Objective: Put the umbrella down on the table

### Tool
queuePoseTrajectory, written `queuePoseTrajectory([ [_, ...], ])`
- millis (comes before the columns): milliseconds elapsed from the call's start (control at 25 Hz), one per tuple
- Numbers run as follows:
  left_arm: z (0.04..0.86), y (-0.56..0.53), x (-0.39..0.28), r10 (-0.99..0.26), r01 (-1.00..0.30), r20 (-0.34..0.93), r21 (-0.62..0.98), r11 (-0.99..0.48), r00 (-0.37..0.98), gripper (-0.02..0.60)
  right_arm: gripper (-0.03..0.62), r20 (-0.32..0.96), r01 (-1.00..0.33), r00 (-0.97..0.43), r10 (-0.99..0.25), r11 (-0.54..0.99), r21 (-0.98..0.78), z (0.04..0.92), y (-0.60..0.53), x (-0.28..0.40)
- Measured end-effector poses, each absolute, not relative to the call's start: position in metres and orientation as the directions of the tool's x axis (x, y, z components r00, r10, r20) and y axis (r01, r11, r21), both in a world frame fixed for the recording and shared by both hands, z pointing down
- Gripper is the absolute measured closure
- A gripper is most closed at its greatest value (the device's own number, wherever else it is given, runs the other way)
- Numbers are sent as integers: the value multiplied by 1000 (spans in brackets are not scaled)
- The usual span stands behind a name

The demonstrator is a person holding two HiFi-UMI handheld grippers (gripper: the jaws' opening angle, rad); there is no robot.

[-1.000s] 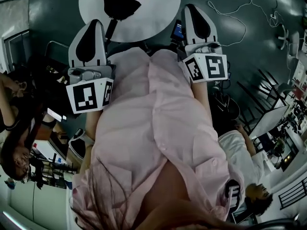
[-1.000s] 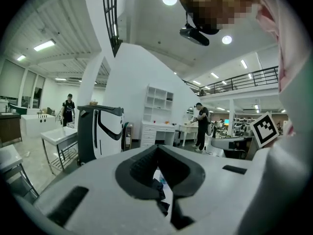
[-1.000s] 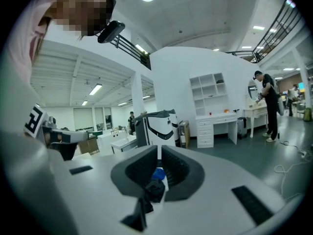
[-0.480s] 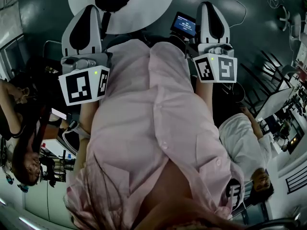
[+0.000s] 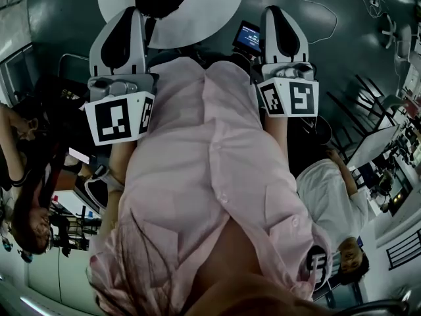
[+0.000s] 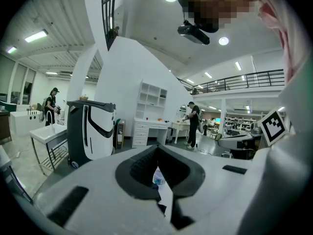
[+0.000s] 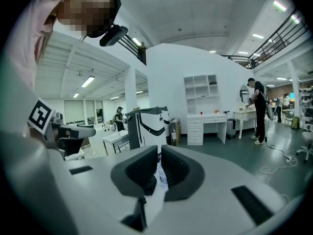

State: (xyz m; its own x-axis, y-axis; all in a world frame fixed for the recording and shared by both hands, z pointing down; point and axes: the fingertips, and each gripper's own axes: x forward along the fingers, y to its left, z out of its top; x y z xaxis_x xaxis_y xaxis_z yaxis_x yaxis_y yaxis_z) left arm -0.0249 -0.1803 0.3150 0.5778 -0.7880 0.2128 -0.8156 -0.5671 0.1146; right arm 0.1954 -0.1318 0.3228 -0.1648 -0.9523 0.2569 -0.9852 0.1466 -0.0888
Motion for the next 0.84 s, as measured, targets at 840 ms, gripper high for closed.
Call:
queuePoseTrajectory([
  [840,319,-175,-34,-799,-827,213,103,-553,562,563,553,261,-986,-165,-951,153,-68,324,-127,194],
])
